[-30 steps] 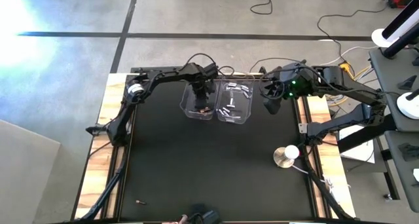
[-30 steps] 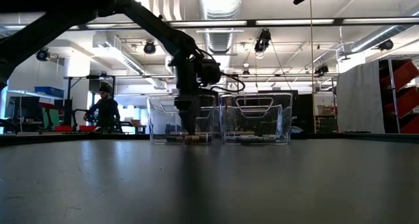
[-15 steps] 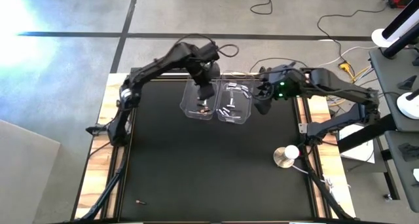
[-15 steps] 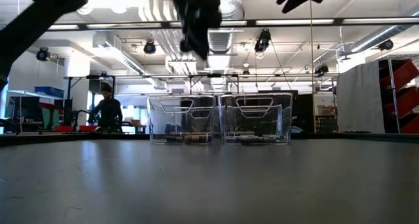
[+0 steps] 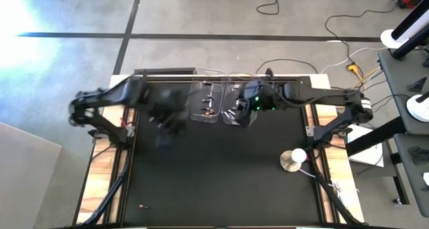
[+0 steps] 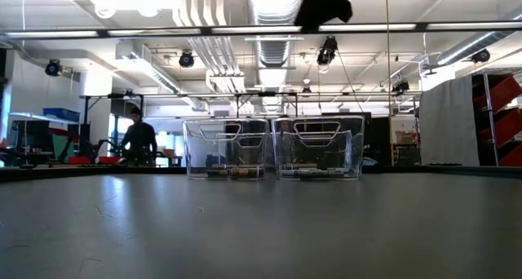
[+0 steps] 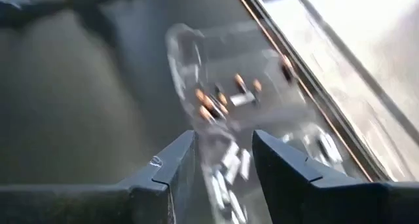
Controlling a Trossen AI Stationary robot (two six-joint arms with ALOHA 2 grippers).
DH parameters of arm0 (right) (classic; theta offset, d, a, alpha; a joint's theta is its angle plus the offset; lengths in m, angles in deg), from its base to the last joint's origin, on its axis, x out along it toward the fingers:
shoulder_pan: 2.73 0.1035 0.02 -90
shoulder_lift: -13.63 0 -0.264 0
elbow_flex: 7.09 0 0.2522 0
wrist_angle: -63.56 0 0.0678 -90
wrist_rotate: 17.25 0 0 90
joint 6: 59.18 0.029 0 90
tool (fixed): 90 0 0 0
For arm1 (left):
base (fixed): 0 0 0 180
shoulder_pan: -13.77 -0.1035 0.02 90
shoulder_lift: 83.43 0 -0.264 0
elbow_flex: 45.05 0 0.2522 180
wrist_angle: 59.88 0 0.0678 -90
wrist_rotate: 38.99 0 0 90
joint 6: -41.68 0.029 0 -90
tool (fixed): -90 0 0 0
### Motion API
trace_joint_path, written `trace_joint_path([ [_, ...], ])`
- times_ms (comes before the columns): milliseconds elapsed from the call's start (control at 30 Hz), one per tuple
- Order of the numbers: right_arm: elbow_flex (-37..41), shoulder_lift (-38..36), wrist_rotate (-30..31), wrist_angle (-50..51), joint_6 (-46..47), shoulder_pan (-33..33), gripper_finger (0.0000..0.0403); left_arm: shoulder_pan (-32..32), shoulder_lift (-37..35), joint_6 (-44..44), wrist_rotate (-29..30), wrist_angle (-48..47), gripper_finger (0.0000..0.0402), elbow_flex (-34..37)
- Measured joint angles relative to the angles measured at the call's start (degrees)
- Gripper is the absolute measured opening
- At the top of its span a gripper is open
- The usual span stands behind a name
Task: Sort batteries
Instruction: Put the black battery into the left transparent bin
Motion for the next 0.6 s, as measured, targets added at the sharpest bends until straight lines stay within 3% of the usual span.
trace_joint_path([
  [167,-0.87,2.41,5.68,-8.45,2.84,7.03,0.0133,13.82,-11.11,-15.73,9.66,6.28,0.0116,17.42],
  [333,-3.50,4.76,6.22,-13.02,10.17,14.04,0.0126,28.39,-17.74,-32.01,12.53,20.90,0.0116,32.14],
  [500,-4.31,7.25,10.45,-13.81,20.33,22.95,0.0119,43.87,-16.94,-39.67,15.94,29.89,0.0116,41.24],
  [600,-4.31,9.46,15.62,-13.69,26.21,28.85,0.0116,50.86,-13.64,-45.53,18.33,30.27,0.0116,44.02],
])
